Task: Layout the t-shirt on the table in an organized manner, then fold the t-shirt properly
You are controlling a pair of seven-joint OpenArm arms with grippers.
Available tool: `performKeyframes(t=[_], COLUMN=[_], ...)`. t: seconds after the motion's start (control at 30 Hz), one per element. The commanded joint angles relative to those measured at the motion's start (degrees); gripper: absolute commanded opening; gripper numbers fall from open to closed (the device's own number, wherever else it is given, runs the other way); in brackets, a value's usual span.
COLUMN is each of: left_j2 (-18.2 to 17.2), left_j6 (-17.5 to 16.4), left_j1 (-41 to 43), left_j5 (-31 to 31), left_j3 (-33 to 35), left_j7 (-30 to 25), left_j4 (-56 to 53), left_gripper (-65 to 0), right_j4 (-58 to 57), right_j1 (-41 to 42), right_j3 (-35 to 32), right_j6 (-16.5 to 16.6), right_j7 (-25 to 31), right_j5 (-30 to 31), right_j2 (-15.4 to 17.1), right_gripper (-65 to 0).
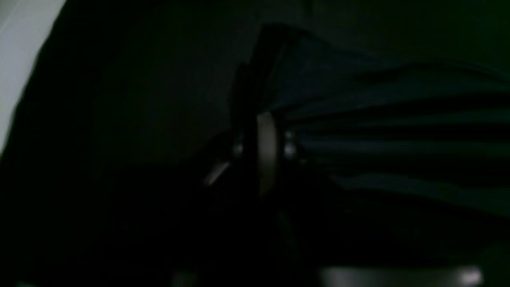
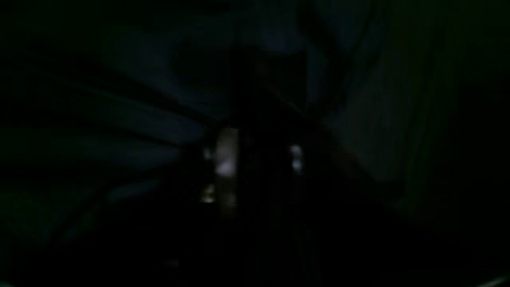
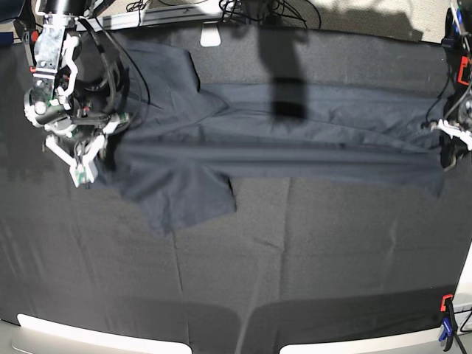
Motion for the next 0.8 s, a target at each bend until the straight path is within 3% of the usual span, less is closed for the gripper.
performKeyframes(t=[0.0,0.07,0.2,0.33,0.6,0.77], left_j2=[-2.19,-2.75,-3.91,-3.76,1.07,3.43], left_j6=[0.87,0.85,0.9,0.96,1.05,1.05], left_j1=[-0.92,-0.9,-0.92,-0.92,-0.9,-0.9], left_j5=[-1.07,-1.05,-1.07,-1.07,-1.05,-1.03], left_j3=[-0.5,-0.5,-0.5,-0.5,-0.5,-0.5], left_j7=[-1.79,-1.75,-1.73,-1.49,2.62,2.62], left_j4=[1.14,1.95,4.46,8.15,16.63,17.59], left_gripper=[-47.9,-41.0,-40.7,-40.7,-40.7,-40.7], right_j4=[1.11,1.14,1.14,1.11,-7.52,-18.88], right_j1=[1.14,2.03,6.82,13.22,25.9,33.22], right_j3=[0.55,0.55,0.55,0.5,0.48,-0.92], right_j6=[-0.2,0.02,0.63,0.63,0.63,0.66], right_j7=[0.44,-0.85,-5.53,-5.46,-4.26,-4.26], right_j5=[1.97,4.66,9.7,14.19,14.08,13.86], right_j2=[1.01,1.01,1.01,0.76,-3.72,-3.85], right_gripper=[-38.5,-30.8,-30.3,-30.3,-30.3,-30.3])
